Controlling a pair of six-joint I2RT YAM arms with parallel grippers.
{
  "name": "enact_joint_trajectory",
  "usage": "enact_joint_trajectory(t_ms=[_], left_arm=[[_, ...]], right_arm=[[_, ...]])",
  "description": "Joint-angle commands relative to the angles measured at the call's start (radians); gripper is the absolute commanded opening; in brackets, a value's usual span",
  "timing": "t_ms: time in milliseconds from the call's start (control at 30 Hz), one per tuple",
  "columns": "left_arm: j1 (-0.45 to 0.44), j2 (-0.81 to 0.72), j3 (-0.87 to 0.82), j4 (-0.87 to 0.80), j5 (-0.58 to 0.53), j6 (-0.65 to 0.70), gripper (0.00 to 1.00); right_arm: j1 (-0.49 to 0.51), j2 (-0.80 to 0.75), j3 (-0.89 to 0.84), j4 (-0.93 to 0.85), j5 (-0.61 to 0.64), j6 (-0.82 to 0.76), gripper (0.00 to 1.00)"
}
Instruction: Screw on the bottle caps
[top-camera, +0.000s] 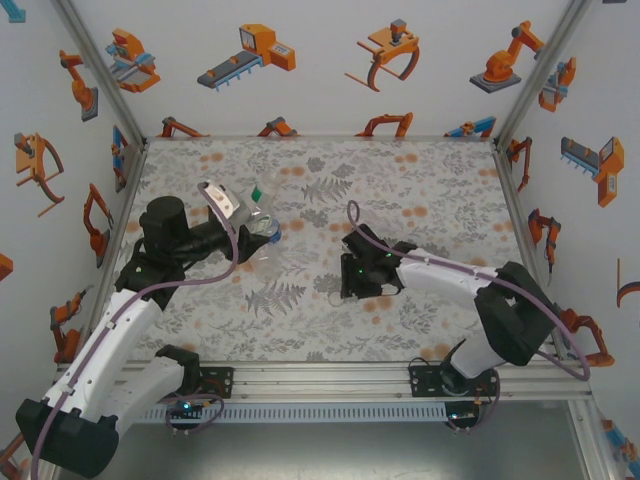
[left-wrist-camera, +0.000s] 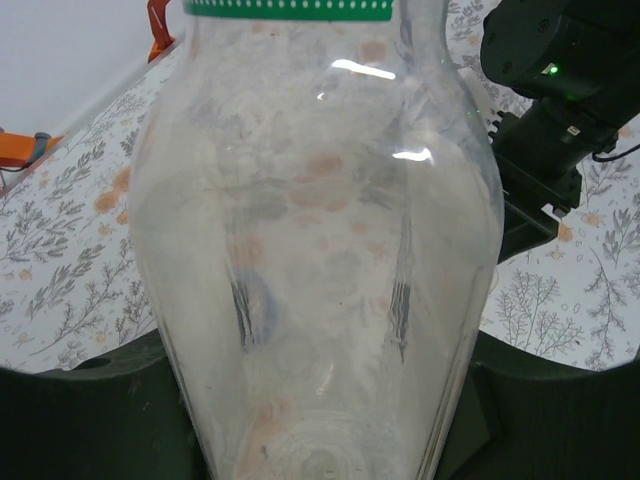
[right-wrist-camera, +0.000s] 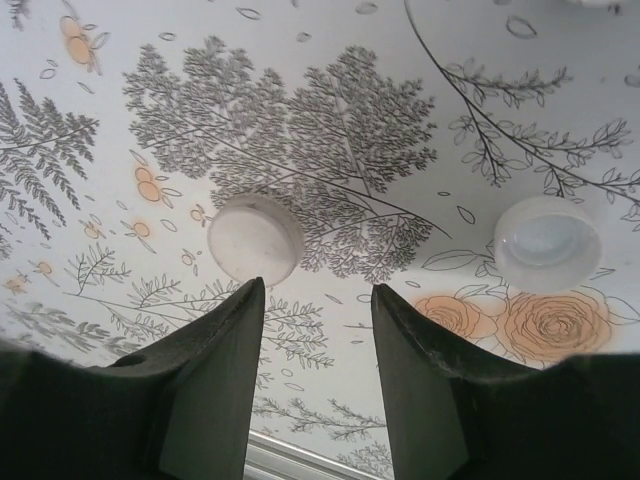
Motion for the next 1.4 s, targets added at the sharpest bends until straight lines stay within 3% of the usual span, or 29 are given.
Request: enact_joint_trajectory(t_ms=[0,433,1367], left_arm=[[0.0,-0.015,0.029,-0.002,-0.018,0.021,0.11],[0.0,-0.003,0.037,-0.011,-0.028,0.021,0.11],[0.0,0.009,0.037,-0.014,-0.043,0.019,0.11]], right_arm=[[0.066,0.038,0.104,-0.171,0.18,-0.073,0.47],[0.171,0.199,0.224,-0.129,0.179,-0.059,0.51],[0.18,0.282,0.259,-0.12,0.19,-0.089,0.49]])
